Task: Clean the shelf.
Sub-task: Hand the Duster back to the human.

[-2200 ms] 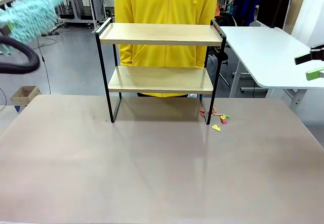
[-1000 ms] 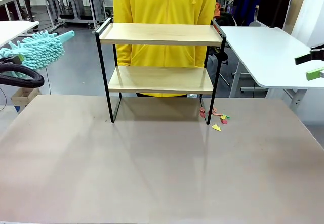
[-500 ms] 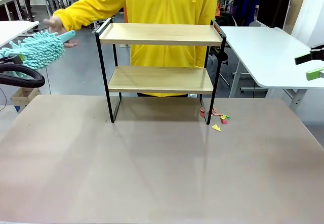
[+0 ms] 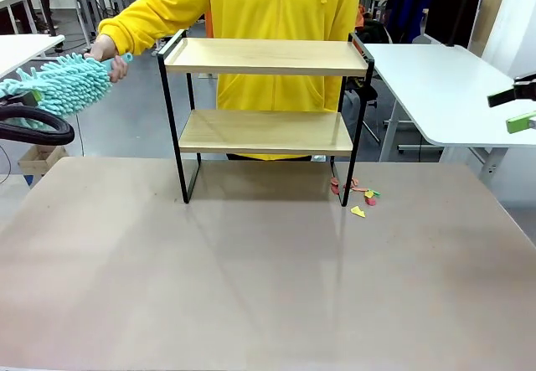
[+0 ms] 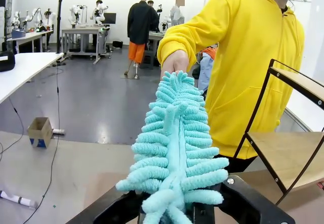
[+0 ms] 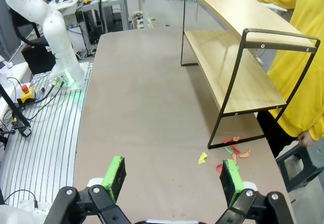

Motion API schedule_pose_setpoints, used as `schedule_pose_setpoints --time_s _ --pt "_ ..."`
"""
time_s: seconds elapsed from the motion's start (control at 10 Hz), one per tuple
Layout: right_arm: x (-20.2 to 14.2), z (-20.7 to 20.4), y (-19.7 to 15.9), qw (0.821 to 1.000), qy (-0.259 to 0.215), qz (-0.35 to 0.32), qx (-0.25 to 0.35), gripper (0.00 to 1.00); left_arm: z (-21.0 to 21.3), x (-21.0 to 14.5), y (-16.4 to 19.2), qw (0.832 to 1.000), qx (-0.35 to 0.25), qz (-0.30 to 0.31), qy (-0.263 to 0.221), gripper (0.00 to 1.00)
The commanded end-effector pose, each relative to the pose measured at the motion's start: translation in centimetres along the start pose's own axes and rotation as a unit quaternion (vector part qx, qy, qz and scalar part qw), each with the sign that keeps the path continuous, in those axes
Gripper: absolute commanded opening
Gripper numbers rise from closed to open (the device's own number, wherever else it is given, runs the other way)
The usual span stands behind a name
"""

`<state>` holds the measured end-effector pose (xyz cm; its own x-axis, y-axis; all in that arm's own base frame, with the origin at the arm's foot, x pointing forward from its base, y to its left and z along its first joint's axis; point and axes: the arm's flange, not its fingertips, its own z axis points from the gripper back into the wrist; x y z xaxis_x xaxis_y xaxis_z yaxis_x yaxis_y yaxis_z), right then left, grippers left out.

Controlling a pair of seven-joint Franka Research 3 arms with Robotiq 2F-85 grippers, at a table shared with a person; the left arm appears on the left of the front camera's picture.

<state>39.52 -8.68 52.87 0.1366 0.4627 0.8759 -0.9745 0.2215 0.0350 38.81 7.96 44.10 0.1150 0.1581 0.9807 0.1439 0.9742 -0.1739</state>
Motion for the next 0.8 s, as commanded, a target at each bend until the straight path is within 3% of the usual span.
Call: schedule_pose_setpoints --time_s 0.0,0.1,0.2,0.3,0.4,0.5,0.7 --pt "0.3 0.2 0.1 1.000 -0.002 -0.004 0.002 1.00 0.0 0.3 0.0 1.000 0.000 -0.011 -0.007 0.17" --pt "0.3 0.2 0.1 1.000 -0.002 -0.004 0.002 1.00 0.0 0.0 0.0 1.000 0.000 0.000 0.000 0.75" --pt "0.3 0.2 0.1 1.000 -0.002 -0.004 0.002 1.00 0.4 0.9 0.1 1.000 -0.002 0.005 0.012 0.74" --pt "0.3 0.2 0.1 1.000 -0.002 -0.004 0.002 1.00 0.8 2.0 0.2 1.000 0.001 0.015 0.021 1.00" --pt "0.3 0.2 0.1 1.000 -0.002 -0.004 0.002 1.00 1.2 3.0 0.4 0.999 0.003 0.030 0.024 0.78" --pt "0.3 0.2 0.1 1.000 -0.002 -0.004 0.002 1.00 1.8 4.4 0.5 0.999 0.008 0.044 0.023 1.00" --pt "0.3 0.2 0.1 1.000 -0.002 -0.004 0.002 1.00 3.3 8.5 1.5 0.996 0.007 0.072 0.046 1.00"
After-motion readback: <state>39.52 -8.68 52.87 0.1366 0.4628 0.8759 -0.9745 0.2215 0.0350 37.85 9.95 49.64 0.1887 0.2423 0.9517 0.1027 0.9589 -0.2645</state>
